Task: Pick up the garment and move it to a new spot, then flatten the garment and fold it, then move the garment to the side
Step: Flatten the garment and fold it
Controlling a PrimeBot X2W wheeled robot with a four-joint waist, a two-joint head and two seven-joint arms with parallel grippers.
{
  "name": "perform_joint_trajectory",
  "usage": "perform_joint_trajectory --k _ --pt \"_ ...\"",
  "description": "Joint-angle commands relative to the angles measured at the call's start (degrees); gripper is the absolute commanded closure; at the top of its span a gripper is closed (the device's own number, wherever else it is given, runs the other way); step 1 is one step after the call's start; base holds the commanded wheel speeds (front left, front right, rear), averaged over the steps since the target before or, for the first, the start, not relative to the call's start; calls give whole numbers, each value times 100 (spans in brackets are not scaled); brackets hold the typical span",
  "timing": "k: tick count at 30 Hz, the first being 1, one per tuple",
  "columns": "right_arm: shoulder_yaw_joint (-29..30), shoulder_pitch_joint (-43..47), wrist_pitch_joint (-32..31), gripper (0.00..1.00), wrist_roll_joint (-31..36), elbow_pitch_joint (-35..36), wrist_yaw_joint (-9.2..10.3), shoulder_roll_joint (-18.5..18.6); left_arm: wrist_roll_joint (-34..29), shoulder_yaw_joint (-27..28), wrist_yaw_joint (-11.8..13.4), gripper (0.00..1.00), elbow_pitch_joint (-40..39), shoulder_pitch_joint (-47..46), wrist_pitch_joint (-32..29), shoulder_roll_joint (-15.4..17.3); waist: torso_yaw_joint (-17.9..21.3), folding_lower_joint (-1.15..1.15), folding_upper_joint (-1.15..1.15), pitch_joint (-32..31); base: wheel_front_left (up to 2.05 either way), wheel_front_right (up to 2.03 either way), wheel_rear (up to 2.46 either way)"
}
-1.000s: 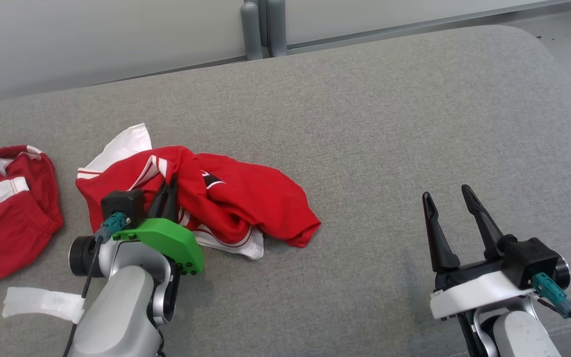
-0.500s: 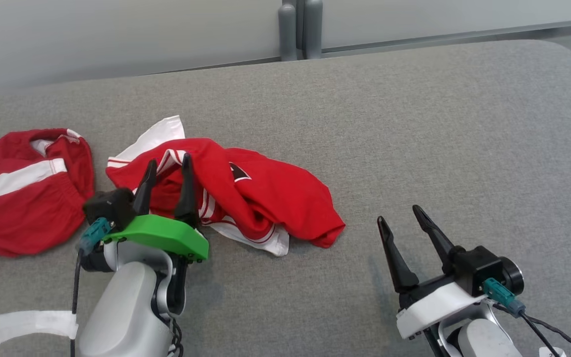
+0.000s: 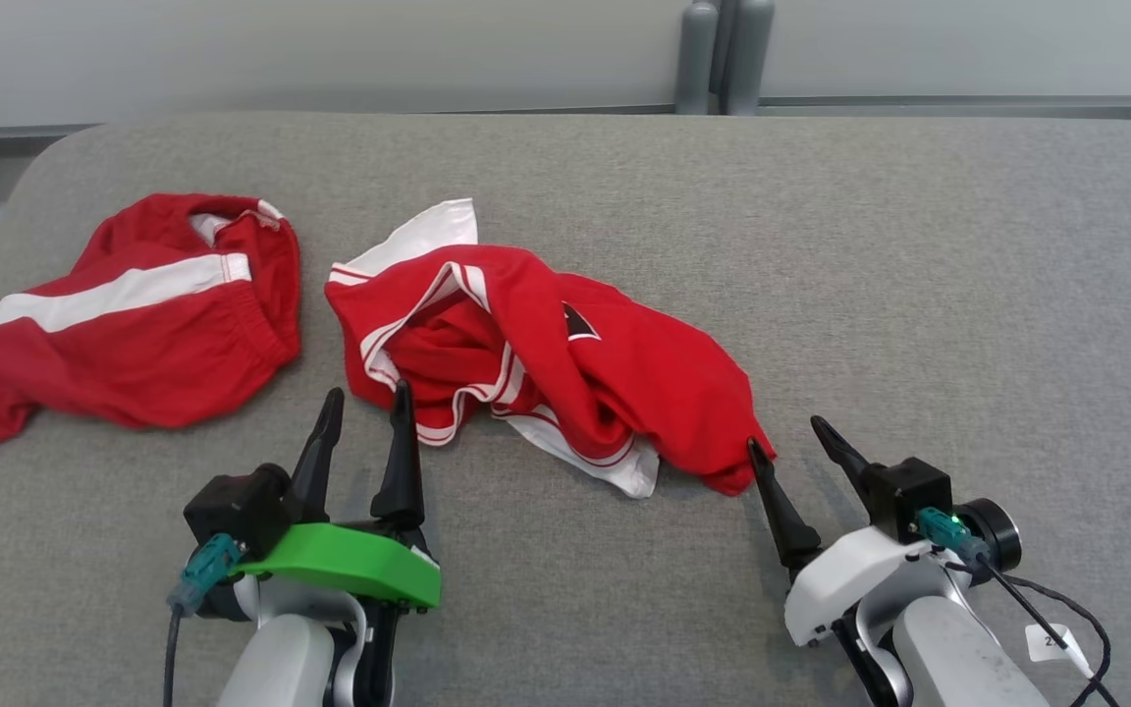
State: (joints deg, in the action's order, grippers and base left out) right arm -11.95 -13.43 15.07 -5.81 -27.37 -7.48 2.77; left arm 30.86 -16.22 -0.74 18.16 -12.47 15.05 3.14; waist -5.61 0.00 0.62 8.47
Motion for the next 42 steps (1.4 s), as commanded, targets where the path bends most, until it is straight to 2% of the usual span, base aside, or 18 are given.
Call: perform_joint_trajectory --k 1,8,10,11,12,17,22,26,30,31,32,38,39,41,42 --pt "31 -142 17 0 28 -187 -3 22 -31 -26 11 0 -53 102 18 -6 -358 0 -62 132 0 0 0" --pt "1 -670 17 0 56 -1165 -3 23 -63 -96 105 0 -247 69 18 -22 -750 0 -62 257 0 0 0" --pt "-4 -771 16 55 24 -1299 -3 25 -34 -88 135 0 -307 84 18 -23 -780 0 -62 263 0 0 0" --pt "-7 -805 17 75 8 -1356 -2 25 -25 -94 146 0 -335 97 18 -23 -786 0 -62 260 0 0 0" --pt "-6 -848 17 100 -5 -1402 -3 24 -17 -87 167 0 -363 111 18 -24 -781 0 -62 256 0 0 0" --pt "127 -1026 16 100 51 -1229 -2 73 -65 -24 219 0 -451 175 18 -24 -623 0 -62 202 0 0 0" --pt "262 -1236 16 100 121 -905 -2 298 -75 19 246 0 -492 225 19 -22 -393 0 -62 165 0 0 0" --pt "416 -1603 17 100 298 -569 -2 800 37 -34 220 0 -489 274 19 -21 -129 0 -62 138 0 0 0" --pt "567 -1850 -76 100 461 -488 -2 1280 129 -154 209 0 -456 240 19 -20 -15 0 -62 154 0 0 0" --pt "567 -1850 -76 100 461 -488 -2 1280 129 -154 209 0 -456 240 19 -20 -15 0 -62 154 0 0 0" --pt "670 -1914 -155 100 517 -516 -2 1495 167 -196 218 0 -450 207 19 -20 7 0 -62 170 0 0 0" --pt "938 -1732 -435 100 656 -892 -2 1799 234 -330 198 0 -415 151 18 -19 8 0 -62 225 0 0 0" --pt "978 -1663 -462 90 676 -1006 -2 1813 248 -346 192 0 -406 141 19 -19 1 0 -62 235 0 0 0" --pt "1075 -1574 -442 35 678 -1218 -2 1805 253 -379 182 0 -379 116 18 -19 -9 0 -62 252 0 0 0" --pt "1139 -1548 -386 0 687 -1286 -2 1792 255 -393 177 0 -368 105 19 -19 -6 0 -62 263 0 0 0"
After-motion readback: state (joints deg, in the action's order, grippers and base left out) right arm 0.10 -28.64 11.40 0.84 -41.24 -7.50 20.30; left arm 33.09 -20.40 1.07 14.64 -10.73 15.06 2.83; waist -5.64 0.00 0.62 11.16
